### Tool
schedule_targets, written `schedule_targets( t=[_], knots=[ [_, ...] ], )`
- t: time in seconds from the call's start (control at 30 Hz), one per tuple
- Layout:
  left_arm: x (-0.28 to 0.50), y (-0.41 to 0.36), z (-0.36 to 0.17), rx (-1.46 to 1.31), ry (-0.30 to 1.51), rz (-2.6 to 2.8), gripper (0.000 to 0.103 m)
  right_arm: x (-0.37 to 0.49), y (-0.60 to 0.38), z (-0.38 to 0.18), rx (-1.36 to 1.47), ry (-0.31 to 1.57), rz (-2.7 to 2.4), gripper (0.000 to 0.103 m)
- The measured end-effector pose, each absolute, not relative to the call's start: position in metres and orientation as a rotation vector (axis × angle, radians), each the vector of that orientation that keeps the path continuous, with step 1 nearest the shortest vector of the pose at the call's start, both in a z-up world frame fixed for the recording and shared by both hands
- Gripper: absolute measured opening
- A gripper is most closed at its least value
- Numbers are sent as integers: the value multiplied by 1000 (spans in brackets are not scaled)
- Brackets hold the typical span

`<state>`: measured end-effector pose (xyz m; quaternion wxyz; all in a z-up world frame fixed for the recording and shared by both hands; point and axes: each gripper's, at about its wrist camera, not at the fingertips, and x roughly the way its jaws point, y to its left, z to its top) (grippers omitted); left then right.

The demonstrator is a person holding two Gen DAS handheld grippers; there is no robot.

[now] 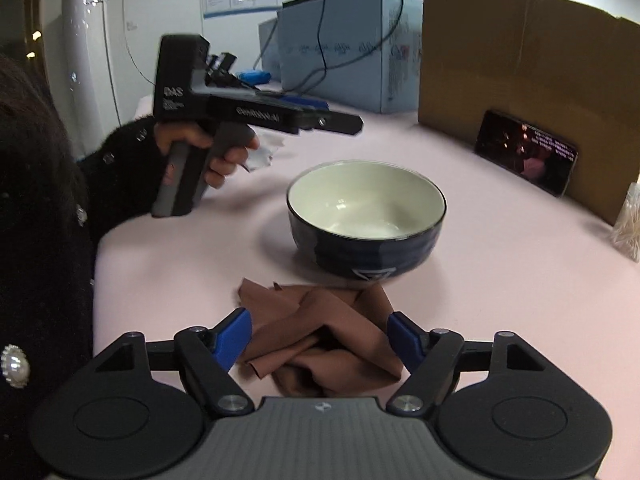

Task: Clean bowl
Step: 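Move the right tool down and grasp the brown cloth beside the bowl, then carry the brown cloth with the right tool into the bowl while the left tool approaches the bowl rim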

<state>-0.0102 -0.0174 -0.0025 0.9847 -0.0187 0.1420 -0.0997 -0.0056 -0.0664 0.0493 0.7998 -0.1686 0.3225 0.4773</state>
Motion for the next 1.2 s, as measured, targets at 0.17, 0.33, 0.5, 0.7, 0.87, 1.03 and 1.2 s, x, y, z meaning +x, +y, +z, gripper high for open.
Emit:
schedule_targets(
  t=[0.17, 0.33, 0.5, 0.7, 0.87, 1.03, 1.2],
  knots=[
    [-11, -17, -2, -48, 286, -205, 103, -10, -66, 47, -385, 698, 1058, 42],
    [-10, -16, -3, -51, 294, -202, 103, -19, -64, 51, -421, 680, 1115, 15],
    [-10, -16, -3, -51, 310, -196, 103, -17, -73, 75, -339, 565, 1095, 13],
    [-11, -16, -3, -54, 313, -187, 103, 4, -75, 109, -197, 423, 1073, 14],
    [-14, -15, -3, -60, 303, -186, 103, 37, -39, 113, -283, 489, 1071, 14],
    [-16, -10, -3, -83, 305, -179, 103, 67, -1, 105, -448, 643, 1129, 15],
    [-16, -7, -3, -96, 308, -176, 103, 75, 23, 88, -634, 733, 1130, 33]
  ],
)
